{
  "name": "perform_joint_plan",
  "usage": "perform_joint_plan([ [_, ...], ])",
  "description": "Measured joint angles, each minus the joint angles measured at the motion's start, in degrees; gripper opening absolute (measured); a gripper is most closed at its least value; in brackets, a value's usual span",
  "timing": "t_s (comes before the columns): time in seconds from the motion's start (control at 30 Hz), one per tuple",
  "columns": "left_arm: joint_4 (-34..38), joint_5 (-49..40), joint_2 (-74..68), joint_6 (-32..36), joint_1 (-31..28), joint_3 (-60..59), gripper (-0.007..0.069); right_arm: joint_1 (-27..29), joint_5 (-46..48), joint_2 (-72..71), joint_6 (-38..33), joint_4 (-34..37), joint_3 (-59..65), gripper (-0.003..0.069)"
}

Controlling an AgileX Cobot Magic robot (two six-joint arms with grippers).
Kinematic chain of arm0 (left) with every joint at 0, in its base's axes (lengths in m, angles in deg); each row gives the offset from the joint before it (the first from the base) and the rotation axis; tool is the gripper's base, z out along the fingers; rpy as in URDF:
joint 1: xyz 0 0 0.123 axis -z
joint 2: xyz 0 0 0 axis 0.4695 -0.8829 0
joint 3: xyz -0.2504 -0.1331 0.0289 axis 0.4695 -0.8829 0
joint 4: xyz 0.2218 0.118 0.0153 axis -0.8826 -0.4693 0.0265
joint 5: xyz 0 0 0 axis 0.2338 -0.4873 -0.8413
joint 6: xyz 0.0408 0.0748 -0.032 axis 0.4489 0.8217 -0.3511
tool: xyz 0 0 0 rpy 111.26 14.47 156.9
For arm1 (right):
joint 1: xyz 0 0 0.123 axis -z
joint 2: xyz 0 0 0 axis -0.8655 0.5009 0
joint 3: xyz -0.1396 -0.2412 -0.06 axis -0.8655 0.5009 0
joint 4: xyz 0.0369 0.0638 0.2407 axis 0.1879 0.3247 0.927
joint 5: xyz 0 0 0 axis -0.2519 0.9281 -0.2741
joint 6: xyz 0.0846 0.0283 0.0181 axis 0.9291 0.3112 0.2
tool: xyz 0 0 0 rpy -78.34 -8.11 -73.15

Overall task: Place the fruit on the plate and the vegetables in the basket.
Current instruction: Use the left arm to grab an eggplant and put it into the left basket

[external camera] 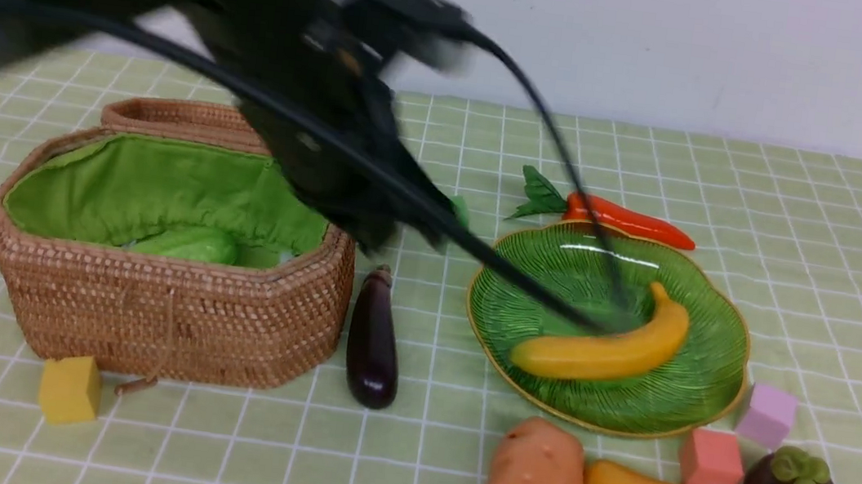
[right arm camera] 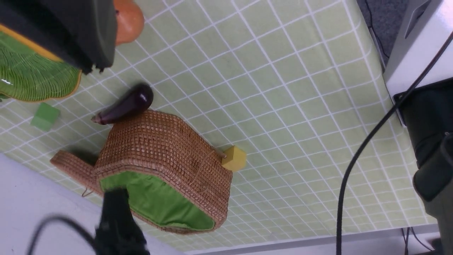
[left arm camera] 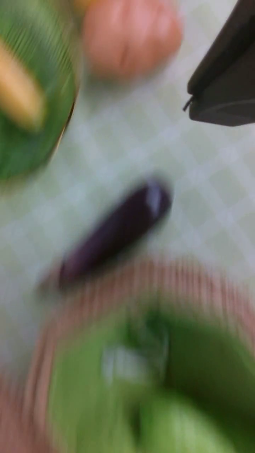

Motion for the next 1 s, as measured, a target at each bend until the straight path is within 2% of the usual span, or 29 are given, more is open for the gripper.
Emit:
perform_joint_plan([
  [0.1,0.15,-0.46,-2.12,-2.96,5.48,0.0,-0.0012,0.0,0.48,0.0,1.08,-0.6,0.0,0.0003],
  [0.2,0.39,-0.27,-4.94,-3.98,9.67,0.0,0.0038,0.0,1.13,0.0,2.64,-1.75,0.0,0.0003],
  [0.33,1.04,-0.28,-9.1,-4.29,12.41,0.0,0.0212,0.0,1.62,0.0,5.06,-3.6,0.0,0.0005],
  [0.37,1.09,-0.28,-9.26,-4.28,12.48,0.0,0.0232,0.0,1.62,0.0,5.06,-3.6,0.0,0.0005],
  [0.43,0.68,-0.28,-10.44,-5.72,12.4,0.0,0.0344,0.0,2.52,0.0,6.13,-4.2,0.0,0.0005],
  [0.5,-0.59,-0.28,-10.35,-8.04,11.92,0.06,0.0379,0.0,2.76,0.0,6.17,-4.27,0.0,0.0005],
  [0.8,-10.41,3.07,-11.12,-20.6,9.44,0.26,0.0391,0.0,2.4,0.0,6.14,-4.27,0.0,0.0008],
  [1.0,-19.28,4.05,-16.71,-28.98,9.55,2.11,0.044,0.0,2.25,0.0,6.14,-4.27,0.0,0.0013],
])
